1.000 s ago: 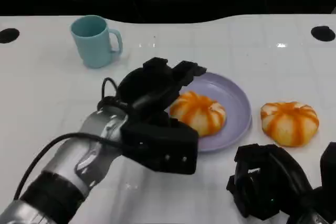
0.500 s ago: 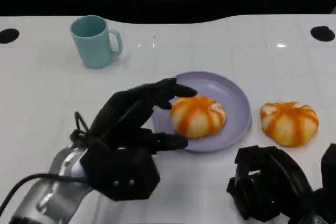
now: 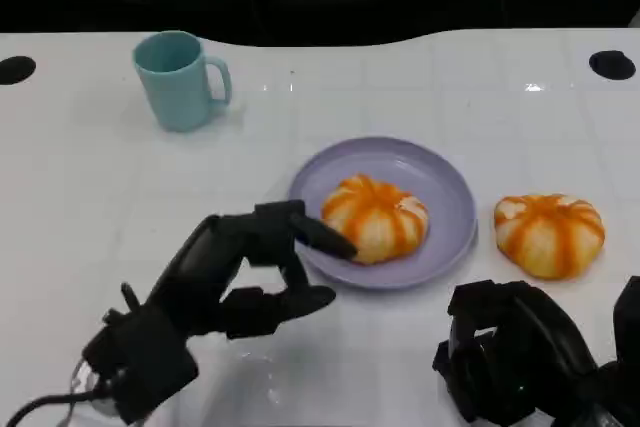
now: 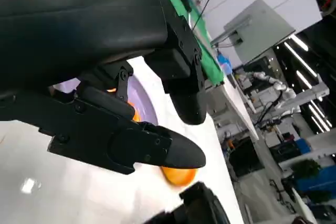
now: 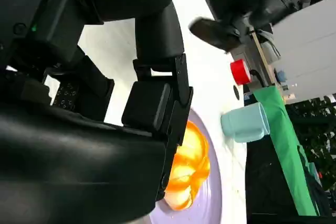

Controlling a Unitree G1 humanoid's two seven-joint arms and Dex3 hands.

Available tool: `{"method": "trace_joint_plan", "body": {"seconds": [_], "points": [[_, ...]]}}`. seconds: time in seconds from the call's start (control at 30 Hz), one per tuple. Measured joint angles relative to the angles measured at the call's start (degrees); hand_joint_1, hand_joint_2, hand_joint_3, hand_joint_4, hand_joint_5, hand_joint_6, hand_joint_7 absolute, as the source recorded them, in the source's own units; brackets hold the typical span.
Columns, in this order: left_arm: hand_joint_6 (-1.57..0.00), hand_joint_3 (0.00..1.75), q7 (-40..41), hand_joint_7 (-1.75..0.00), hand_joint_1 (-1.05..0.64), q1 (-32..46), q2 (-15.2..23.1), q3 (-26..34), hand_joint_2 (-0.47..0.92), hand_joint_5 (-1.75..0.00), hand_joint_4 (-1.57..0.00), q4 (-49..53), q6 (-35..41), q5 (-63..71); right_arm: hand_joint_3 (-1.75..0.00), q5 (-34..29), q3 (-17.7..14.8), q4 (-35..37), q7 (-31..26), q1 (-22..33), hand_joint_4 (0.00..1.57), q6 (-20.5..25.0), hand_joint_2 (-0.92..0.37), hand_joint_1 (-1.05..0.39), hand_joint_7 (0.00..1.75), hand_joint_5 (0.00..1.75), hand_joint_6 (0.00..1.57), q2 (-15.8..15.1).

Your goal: Grasp the bread from the table and place it into the plate.

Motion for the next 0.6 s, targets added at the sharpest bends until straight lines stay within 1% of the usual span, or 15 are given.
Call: {"method": "trace_joint_plan", "body": {"seconds": [0.1,0.17,0.2,0.3,0.37,0.43,0.6], "points": [[-0.85,0.28,-2.81,-1.32,-0.82,1.35,-0.8,0.87,0.92,-1.72,-0.91,-0.18,0.85,-3.11,-1.44,0.0,0.04,-0.03,0.34,0.07,1.48,-0.01,-0.02,-1.05,0.99,1.42,1.57,0.0],[-0.82,0.28,-4.13,-1.43,-0.81,2.77,-1.3,1.3,0.92,-1.74,-0.92,-0.91,2.52,-4.69,-1.44,0.0,0.03,-0.04,0.44,0.09,1.49,-0.03,-0.03,-1.05,0.99,1.42,1.57,0.0],[-0.8,0.3,-4.44,-1.53,-0.8,3.64,-1.72,1.53,0.92,-1.74,-0.94,-1.56,3.47,-5.37,-1.43,0.01,0.03,-0.04,0.53,0.1,1.49,-0.09,-0.04,-1.05,0.98,1.41,1.57,0.01],[-0.77,0.32,-5.86,-1.67,-0.8,5.86,-3.27,2.1,0.92,-1.75,-0.96,-3.2,5.98,-8.21,-1.42,0.04,0.01,-0.04,0.76,0.14,1.5,-0.34,-0.03,-1.05,0.98,1.41,1.57,0.02],[-0.76,0.34,-7.5,-1.7,-0.79,7.21,-4.0,2.3,0.92,-1.75,-0.96,-4.35,8.05,-10.48,-1.42,0.37,-0.04,-0.06,0.76,0.21,1.51,-0.21,-0.03,-1.05,0.99,1.4,1.57,0.03],[-0.76,0.33,-9.21,-1.68,-0.78,8.61,-4.44,2.58,0.92,-1.75,-0.95,-4.99,9.65,-12.2,-1.42,0.57,-0.03,-0.16,0.73,0.32,1.52,0.01,-0.03,-1.05,0.99,1.4,1.57,0.05],[-0.83,0.28,-11.93,-1.61,-0.77,11.58,-5.43,3.45,0.92,-1.75,-0.97,-6.3,13.09,-14.67,-1.43,0.55,0.0,-0.68,0.64,0.42,1.52,-0.01,-0.04,-1.05,1.01,1.4,1.57,0.03]]}}
